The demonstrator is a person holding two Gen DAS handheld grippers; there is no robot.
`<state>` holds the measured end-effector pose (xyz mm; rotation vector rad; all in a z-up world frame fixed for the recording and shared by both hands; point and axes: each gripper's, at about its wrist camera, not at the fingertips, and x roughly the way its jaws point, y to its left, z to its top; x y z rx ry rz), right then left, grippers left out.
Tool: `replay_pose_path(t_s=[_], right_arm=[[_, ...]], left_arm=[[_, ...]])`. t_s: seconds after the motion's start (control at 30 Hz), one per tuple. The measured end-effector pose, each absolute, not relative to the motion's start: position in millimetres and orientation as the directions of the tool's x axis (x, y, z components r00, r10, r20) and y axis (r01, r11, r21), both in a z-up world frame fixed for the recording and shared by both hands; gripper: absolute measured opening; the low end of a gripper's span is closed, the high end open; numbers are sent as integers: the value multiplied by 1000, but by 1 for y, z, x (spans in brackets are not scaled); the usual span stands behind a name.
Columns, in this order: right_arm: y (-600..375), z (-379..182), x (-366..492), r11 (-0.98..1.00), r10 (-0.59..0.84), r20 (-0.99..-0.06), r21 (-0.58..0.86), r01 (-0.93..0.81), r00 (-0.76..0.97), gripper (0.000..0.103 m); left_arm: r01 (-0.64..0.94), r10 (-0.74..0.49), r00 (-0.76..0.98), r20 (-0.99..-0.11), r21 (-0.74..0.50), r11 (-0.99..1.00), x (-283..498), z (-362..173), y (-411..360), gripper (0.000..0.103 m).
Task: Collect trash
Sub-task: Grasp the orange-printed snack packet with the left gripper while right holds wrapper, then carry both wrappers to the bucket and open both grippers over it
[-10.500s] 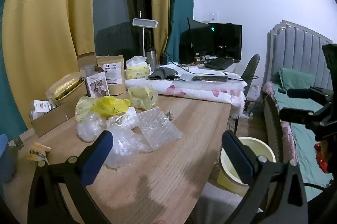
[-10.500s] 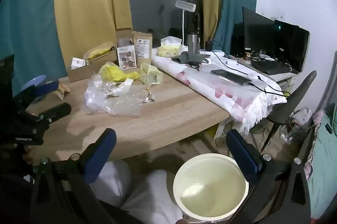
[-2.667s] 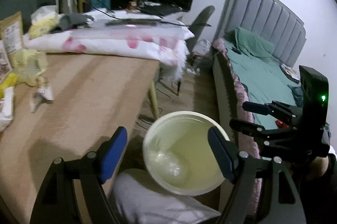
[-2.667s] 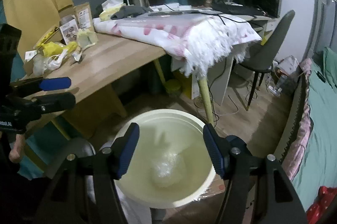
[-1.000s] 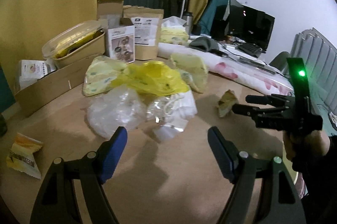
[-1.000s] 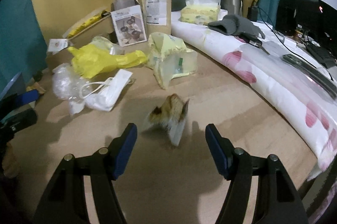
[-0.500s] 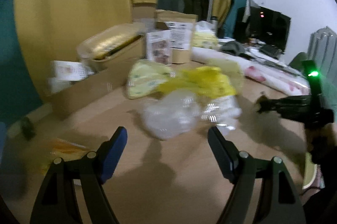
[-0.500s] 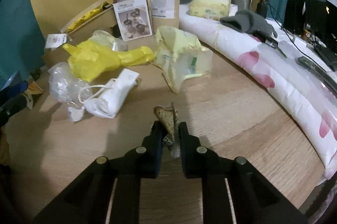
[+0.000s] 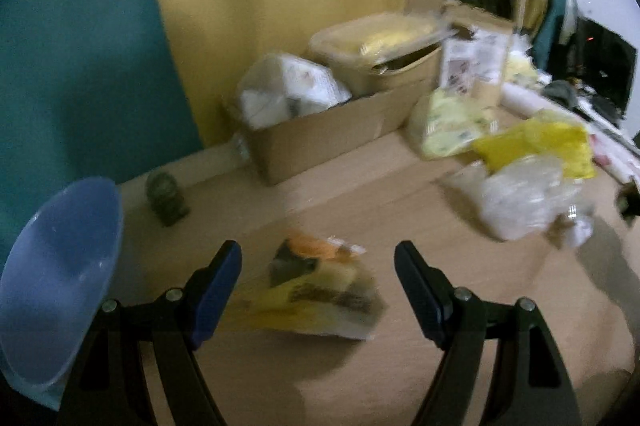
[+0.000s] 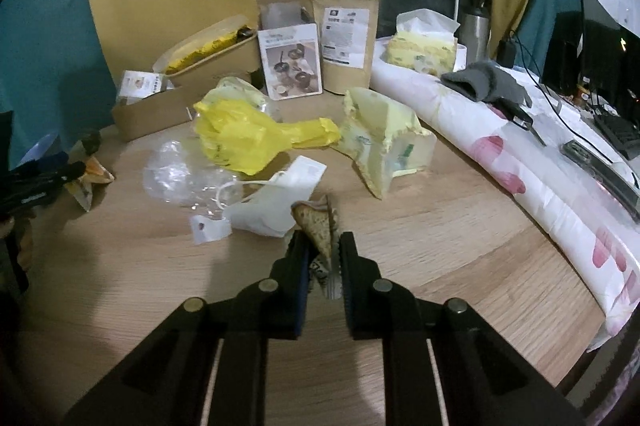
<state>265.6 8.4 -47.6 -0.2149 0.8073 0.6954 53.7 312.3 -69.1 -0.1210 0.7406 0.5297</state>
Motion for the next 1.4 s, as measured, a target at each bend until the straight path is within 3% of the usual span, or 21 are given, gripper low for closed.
replay_pose_path(t_s=[0.33, 0.4, 0.57, 1.4], right_arm=[[-3, -44, 256, 766, 492, -715, 86, -637, 496, 13], [-6, -43, 255, 767, 494, -713, 88, -635, 497, 13], [-17, -41, 249, 767, 502, -705, 96, -634, 501, 13], [-113, -26, 207, 788, 521, -653, 121, -604, 550, 13]], left_arm=[[-446, 287, 585, -759, -5, 895, 64, -94, 322, 79], [-431, 281, 591, -756, -2, 903, 66, -94, 318, 62], [-400, 262, 617, -742, -9, 917, 64, -86, 308, 54], [-93, 44, 766, -641, -44, 995, 68, -38, 139, 52]])
